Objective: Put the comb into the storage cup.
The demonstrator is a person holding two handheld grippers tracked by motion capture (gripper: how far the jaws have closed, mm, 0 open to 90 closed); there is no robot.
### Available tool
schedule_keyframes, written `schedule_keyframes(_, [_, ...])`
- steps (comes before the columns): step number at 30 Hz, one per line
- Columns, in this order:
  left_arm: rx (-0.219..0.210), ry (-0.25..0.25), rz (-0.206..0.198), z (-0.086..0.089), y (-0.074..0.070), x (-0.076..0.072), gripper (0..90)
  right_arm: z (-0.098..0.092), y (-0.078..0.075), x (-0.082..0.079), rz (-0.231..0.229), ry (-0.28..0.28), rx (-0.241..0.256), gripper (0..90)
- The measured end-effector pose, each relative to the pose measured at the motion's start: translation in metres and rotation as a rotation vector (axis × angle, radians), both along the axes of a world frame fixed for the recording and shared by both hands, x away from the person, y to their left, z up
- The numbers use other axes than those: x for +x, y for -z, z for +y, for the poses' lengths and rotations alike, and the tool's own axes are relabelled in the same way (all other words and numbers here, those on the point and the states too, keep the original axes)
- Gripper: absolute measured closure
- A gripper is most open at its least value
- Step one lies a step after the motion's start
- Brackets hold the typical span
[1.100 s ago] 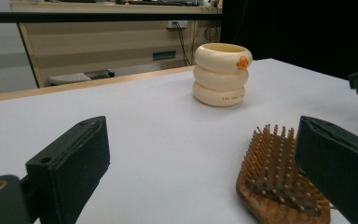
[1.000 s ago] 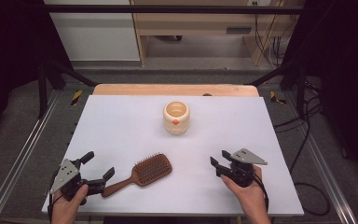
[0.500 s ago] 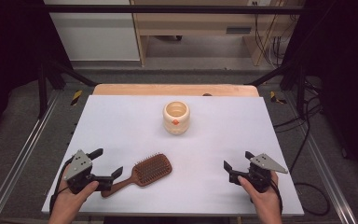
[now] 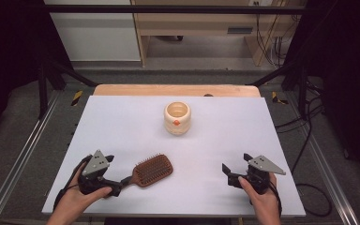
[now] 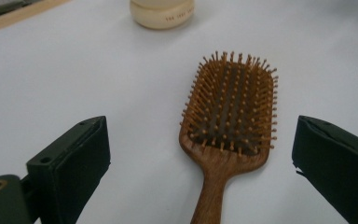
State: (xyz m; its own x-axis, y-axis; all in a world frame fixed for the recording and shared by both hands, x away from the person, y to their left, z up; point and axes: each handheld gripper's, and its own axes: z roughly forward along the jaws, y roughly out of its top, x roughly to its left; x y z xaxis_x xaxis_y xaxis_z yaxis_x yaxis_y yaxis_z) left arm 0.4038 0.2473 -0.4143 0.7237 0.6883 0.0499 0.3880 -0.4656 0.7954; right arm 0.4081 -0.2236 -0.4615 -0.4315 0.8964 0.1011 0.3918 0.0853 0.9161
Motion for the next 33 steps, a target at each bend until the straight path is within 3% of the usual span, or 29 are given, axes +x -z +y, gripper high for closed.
schedule_keyframes(10, [0.103, 0.048, 0.071, -0.009, 0.007, 0.007, 4.4, 0.000, 0.000, 0.000, 0.003, -0.009, 0.003, 7.1])
schedule_keyframes(16, [0.142, 0.032, 0.087, -0.011, 0.009, 0.007, 6.5, 0.001, 0.001, 0.000, 0.008, -0.009, 0.000, 7.2])
schedule_keyframes(23, [0.239, 0.065, 0.146, -0.015, 0.014, 0.008, 6.5, 0.005, 0.002, 0.000, 0.019, -0.025, -0.006, 7.2])
schedule_keyframes(33, [0.274, 0.077, 0.191, -0.017, 0.019, 0.017, 6.5, 0.004, 0.003, 0.000, 0.026, -0.025, -0.005, 7.2])
